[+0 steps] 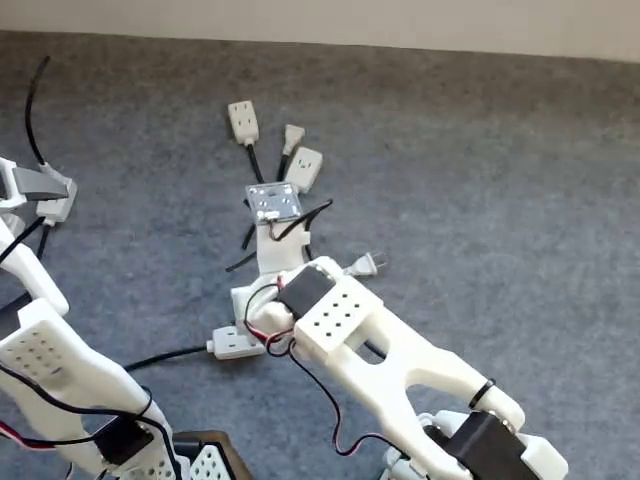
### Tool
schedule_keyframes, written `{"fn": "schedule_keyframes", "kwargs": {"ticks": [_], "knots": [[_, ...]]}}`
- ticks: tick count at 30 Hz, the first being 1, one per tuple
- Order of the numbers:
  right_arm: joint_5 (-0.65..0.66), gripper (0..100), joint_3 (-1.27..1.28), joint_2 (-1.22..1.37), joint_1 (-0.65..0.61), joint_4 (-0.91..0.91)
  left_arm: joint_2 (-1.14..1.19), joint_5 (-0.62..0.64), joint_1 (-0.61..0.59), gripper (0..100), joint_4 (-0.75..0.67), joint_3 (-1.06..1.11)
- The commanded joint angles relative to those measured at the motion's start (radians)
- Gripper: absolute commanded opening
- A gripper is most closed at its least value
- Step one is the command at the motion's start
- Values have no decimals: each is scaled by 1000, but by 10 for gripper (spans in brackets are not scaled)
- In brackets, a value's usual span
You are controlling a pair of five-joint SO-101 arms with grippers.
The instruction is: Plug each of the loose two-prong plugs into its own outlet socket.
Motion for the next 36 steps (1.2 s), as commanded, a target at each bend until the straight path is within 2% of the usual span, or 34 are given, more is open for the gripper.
{"fn": "schedule_keyframes", "kwargs": {"ticks": [1,11,24,36], "knots": [[-9,5,-48,-8,-8,-21,-12,-9,1,411,-12,-36],[-8,5,-39,-7,48,-70,-12,-9,-1,411,-12,-35],[-6,5,48,-7,50,-104,-12,-9,-4,411,-12,-35],[49,5,59,-15,53,-58,-12,-9,-5,411,-9,-35]]}}
